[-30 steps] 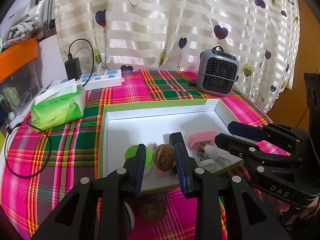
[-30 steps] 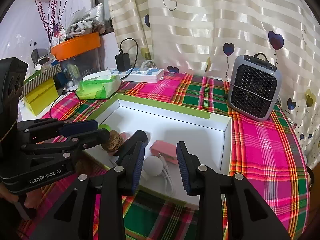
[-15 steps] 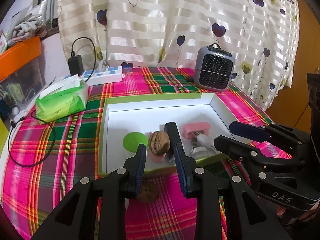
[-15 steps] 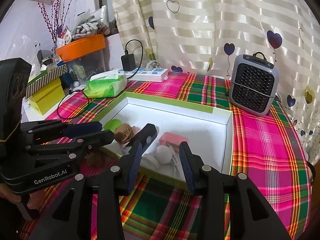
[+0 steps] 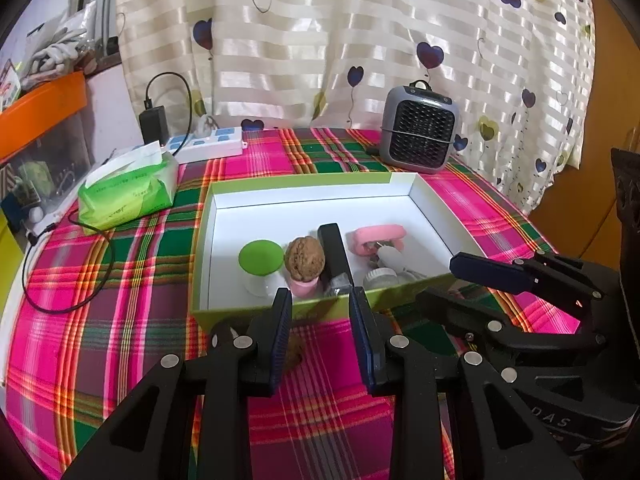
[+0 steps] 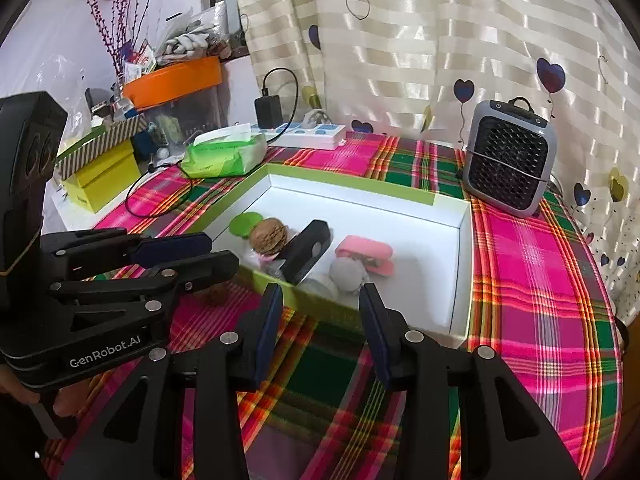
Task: Organize objects
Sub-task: 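Lift both open tools out of the box, then grasp the black round toy with the left tool while the right tool approaches a walnut on the table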
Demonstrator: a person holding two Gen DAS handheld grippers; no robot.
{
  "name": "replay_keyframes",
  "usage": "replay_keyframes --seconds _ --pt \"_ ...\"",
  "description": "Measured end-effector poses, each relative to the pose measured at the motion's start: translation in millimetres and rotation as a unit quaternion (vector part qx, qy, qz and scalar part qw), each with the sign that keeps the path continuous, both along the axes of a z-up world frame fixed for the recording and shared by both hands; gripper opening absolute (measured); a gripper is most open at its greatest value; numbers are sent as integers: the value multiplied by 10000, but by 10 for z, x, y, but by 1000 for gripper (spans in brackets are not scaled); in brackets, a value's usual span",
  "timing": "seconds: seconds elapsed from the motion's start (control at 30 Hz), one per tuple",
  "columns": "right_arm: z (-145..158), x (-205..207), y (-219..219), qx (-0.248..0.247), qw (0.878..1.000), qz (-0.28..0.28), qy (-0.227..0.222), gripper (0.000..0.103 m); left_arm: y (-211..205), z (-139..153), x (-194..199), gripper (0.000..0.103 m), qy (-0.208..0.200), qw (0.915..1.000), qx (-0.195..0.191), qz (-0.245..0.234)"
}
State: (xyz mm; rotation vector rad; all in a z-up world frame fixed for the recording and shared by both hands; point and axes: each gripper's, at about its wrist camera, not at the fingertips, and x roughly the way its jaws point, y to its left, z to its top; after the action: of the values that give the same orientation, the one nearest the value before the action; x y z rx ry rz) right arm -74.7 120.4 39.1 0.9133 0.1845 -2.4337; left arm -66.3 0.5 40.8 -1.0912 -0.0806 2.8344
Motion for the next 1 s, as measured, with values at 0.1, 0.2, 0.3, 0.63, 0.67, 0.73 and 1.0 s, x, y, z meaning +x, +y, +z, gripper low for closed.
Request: replay_keyframes --seconds 0.1,0.2,0.3,0.63,0.67,0.73,1.0 --pt "-12 25 -1 -12 10000 26 -69 41 17 1 40 27 -6 10000 0 -19" --pt "-28 47 10 -25 9999 29 -109 41 37 -5 92 27 -20 10000 -7 -43" --pt "-35 68 14 -35 9999 40 -131 41 38 -14 125 27 -52 10000 -21 -27" --pt "-51 166 -48 3 9996 210 -190 41 43 -26 185 27 -107 9999 -37 5" --pt "-54 175 -49 -1 9996 219 -194 41 42 -28 183 27 -107 9999 -33 8" --pt "-56 192 -51 -13 9995 237 -208 41 39 -37 207 27 -124 9999 -22 7" --pt "-71 268 -71 -53 9992 299 -278 41 28 -66 296 27 -192 9998 -28 24"
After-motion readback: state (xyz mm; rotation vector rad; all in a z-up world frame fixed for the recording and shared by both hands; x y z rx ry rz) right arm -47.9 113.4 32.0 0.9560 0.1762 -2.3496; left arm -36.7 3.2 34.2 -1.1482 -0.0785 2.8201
